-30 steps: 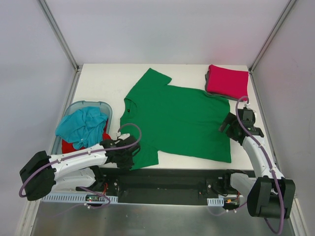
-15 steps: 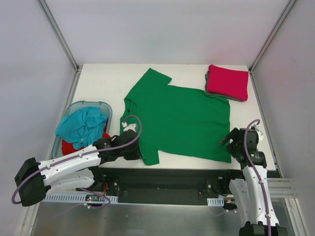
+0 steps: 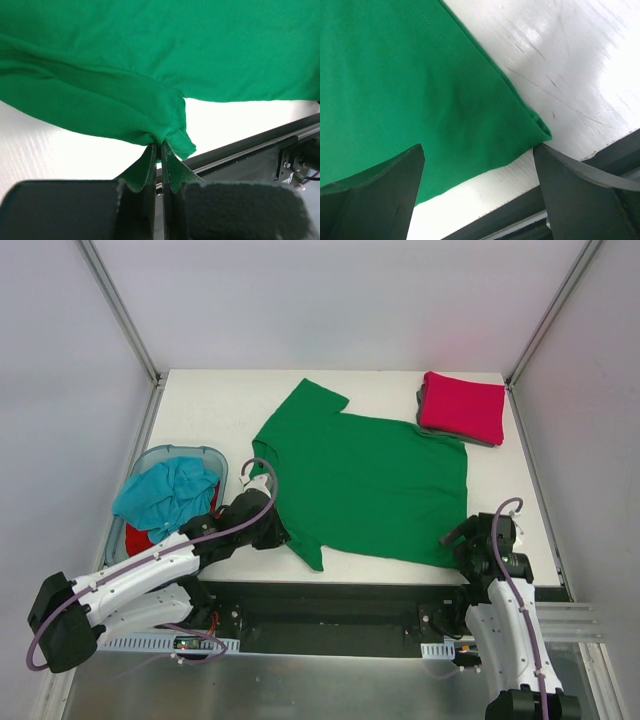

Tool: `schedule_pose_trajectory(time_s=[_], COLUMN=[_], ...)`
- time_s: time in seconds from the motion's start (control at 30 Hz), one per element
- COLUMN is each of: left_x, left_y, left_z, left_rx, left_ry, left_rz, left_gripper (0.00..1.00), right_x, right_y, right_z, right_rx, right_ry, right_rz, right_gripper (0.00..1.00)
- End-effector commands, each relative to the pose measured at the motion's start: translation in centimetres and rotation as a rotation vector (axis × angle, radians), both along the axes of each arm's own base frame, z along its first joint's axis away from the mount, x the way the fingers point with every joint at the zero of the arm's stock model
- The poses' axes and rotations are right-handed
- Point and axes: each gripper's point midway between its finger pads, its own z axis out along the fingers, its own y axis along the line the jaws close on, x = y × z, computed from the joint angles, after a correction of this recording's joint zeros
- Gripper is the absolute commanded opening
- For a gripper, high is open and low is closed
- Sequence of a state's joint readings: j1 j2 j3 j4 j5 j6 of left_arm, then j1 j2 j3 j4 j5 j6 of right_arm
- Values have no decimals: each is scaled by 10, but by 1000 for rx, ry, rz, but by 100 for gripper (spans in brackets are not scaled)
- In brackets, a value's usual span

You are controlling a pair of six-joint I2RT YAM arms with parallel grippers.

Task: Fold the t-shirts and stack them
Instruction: Grap the side of the flattened tshirt closest away from the robot with both arms

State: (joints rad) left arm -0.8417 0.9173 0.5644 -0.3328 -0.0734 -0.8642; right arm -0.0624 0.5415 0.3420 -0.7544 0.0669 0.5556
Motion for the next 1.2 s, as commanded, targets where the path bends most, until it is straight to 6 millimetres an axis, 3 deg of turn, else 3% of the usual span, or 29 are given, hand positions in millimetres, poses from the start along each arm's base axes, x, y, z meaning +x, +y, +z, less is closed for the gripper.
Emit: schedule_pose_trajectory(time_s=[0.0,0.23,0.4,0.63,0.77,0.9,1.17], left_x=[13,18,23,31,39,53,103], left_y=[-9,-8,-4,-7,-9,-9,-10], left_z=[25,23,20,22,29,33,59], left_rx=[-55,-61,-62,-67,-72,-67,-56], left_ry=[-70,-61,-44,-37,-52,-54,-137], left_rz=[-23,-5,24,33,58,101,187], left_gripper=[0,0,0,0,0,0,0], right_x=[10,14,12,9,11,18,46], right_y=[-4,-12,-12,-14,-12,-9,-1], right_z=[-2,3,1,7,11,21,41], right_rx=[-3,-56,-62,-80,-78,-78,-64], right_ry=[-35,-41,-34,-27,-51,-91,-135], right_rz=[-38,-26,-15,2,35,68,168], right_gripper=[90,77,53,30,7,1,1])
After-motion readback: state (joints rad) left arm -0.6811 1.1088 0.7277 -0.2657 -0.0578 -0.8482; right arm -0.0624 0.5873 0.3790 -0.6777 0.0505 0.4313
